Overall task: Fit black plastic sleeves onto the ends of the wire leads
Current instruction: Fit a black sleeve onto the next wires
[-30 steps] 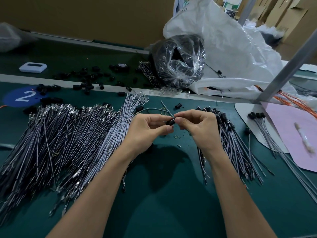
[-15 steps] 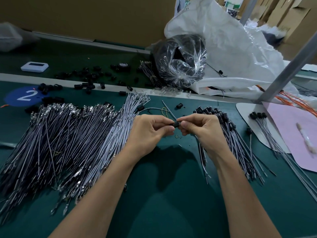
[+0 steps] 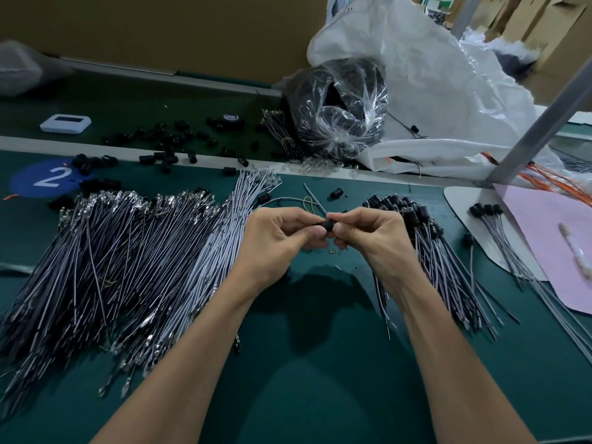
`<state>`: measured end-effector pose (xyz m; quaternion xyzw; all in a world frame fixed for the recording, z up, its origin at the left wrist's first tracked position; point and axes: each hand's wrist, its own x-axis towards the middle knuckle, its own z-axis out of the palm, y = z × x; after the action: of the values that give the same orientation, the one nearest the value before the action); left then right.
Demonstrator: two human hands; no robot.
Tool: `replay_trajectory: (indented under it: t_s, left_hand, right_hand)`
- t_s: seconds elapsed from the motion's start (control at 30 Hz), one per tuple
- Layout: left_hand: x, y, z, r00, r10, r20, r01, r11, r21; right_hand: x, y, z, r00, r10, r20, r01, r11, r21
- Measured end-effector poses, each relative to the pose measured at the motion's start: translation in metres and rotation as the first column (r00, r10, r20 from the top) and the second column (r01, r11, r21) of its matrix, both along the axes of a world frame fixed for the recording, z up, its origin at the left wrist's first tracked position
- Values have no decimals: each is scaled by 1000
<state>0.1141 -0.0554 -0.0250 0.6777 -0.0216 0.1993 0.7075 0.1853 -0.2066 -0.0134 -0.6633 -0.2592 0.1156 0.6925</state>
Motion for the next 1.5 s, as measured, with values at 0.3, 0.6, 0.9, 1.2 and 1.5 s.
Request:
replay_trajectory:
  t_s: [0.3, 0.6, 0.9, 1.2, 1.5]
  left_hand:
    - [-8, -6, 8, 984, -177, -9, 172, 968, -181]
    - [-4, 15, 12, 892, 450, -42, -437, 836, -331]
    - [-7, 14, 15, 885, 463, -59, -452, 820, -351]
    - [-5, 18, 13, 861, 503, -74, -493, 790, -366]
    - [-4, 27, 13, 720, 688, -94, -670, 653, -353]
  right_hand:
    - [-12, -13, 21, 999, 24, -43, -21, 997, 73]
    - [43, -150, 82, 958, -284, -42, 286, 956, 71]
    - [67, -110, 40, 775, -392, 496, 630, 544, -554]
    - [8, 13, 20, 835, 25, 550, 395, 669, -629]
    - [-8, 44, -10, 798, 65, 599, 401, 685, -608]
